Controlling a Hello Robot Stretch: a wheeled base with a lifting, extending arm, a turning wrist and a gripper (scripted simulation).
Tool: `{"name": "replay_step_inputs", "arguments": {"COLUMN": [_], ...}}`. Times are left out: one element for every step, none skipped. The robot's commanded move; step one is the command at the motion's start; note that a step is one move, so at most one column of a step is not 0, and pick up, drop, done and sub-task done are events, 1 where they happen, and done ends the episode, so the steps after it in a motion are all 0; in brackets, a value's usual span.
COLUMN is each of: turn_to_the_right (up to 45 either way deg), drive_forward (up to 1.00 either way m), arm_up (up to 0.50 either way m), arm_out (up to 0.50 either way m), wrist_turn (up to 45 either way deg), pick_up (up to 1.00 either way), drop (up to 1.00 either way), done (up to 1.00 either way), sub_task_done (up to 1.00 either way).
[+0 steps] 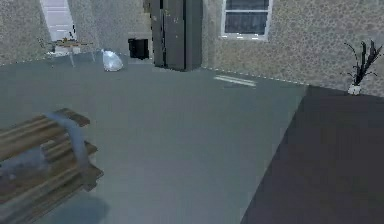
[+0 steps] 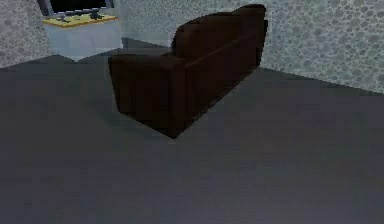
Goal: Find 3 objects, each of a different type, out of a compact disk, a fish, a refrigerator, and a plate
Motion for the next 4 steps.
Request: {"name": "replay_step_inputs", "arguments": {"turn_to_the_right": [0.0,0.0,0.0,0.0], "drive_forward": [1.00,1.00,1.00,1.00], "arm_up": [0.00,0.00,0.00,0.00], "arm_out": [0.00,0.00,0.00,0.00], "wrist_turn": [0.0,0.0,0.0,0.0], "pick_up": [0.00,0.00,0.00,0.00], "drop": [0.00,0.00,0.00,0.00], "done": [0.00,0.00,0.00,0.00], "sub_task_done": [0.00,0.00,0.00,0.00]}}
